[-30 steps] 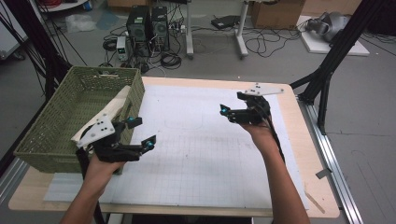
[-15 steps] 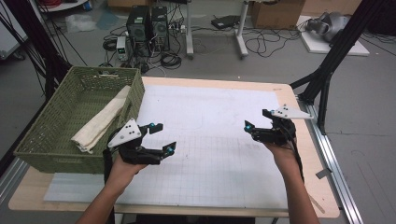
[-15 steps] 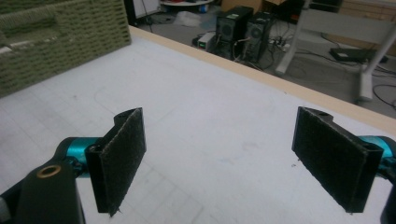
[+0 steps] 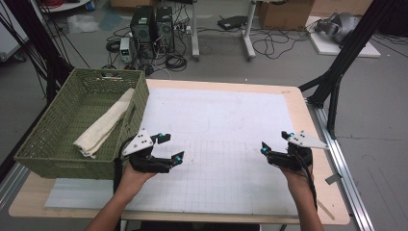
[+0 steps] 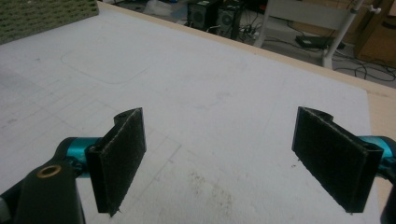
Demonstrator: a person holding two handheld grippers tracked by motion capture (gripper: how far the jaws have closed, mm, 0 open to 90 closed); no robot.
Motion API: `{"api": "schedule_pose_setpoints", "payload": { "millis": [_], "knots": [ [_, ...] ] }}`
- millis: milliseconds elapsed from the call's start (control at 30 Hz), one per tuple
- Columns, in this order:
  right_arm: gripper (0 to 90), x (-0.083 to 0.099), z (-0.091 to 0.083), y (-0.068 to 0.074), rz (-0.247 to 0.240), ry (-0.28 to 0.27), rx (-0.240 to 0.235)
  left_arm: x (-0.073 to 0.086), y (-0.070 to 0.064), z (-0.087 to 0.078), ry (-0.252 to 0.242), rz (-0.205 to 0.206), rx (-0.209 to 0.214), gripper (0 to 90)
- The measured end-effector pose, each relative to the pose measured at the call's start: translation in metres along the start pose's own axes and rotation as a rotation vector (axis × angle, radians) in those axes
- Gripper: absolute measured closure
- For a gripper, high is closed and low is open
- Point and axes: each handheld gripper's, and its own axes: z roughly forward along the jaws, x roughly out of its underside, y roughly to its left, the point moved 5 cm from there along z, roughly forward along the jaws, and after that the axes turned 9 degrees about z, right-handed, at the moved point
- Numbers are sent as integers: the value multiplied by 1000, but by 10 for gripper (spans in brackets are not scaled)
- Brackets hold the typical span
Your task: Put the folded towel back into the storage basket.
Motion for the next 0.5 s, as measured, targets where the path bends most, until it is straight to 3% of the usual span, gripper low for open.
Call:
{"api": "schedule_pose_setpoints", "payload": {
  "millis": [233,500],
  "knots": [
    [160,19,-6,-1,-24,6,18,4,1,0,-15,9,-18,191],
    [160,22,-14,-4,-9,-6,25,8,0,0,-12,14,-24,191]
  ]
}}
